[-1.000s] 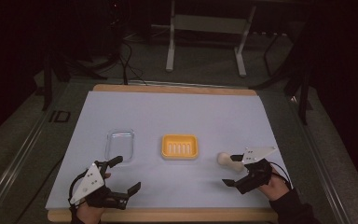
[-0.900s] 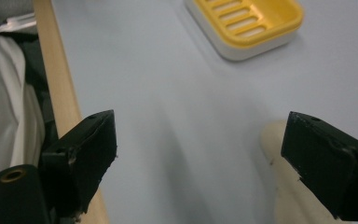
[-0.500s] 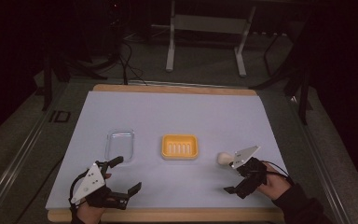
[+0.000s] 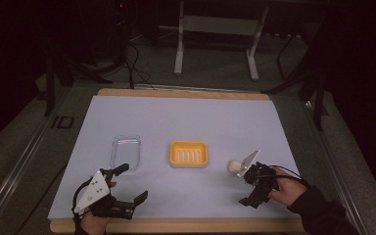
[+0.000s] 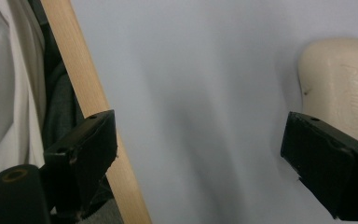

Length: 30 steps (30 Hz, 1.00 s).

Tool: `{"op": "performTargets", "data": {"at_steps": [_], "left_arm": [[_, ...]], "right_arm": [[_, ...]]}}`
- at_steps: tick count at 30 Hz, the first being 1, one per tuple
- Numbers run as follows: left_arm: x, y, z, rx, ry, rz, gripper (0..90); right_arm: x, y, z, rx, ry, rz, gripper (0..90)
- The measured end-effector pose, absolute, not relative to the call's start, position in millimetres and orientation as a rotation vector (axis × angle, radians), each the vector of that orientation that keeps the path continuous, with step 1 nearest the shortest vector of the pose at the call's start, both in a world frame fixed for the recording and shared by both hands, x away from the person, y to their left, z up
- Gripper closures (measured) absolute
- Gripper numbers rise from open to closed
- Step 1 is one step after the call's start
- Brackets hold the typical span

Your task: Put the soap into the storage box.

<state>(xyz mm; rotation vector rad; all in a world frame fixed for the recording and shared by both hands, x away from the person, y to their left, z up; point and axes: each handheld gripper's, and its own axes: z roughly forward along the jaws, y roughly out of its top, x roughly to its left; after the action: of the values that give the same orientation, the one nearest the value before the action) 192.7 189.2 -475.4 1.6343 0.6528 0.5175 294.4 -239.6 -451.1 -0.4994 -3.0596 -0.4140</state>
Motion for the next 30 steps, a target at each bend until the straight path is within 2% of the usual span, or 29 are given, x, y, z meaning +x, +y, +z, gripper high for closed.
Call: {"op": "performTargets", "data": {"at_steps": [19,30], "left_arm": [[193.3,189.2,-476.1,1.631,0.656,0.511,1.1],[193.4,188.9,-476.3,1.637,0.655,0.507,1.1]], "right_arm": [[301.8,-232.9,-451.5,-0.483,-3.028,-0.094,10.5],[311.0,-233.0,-443.2,-0.490,-2.992,-0.071,10.5]]}}
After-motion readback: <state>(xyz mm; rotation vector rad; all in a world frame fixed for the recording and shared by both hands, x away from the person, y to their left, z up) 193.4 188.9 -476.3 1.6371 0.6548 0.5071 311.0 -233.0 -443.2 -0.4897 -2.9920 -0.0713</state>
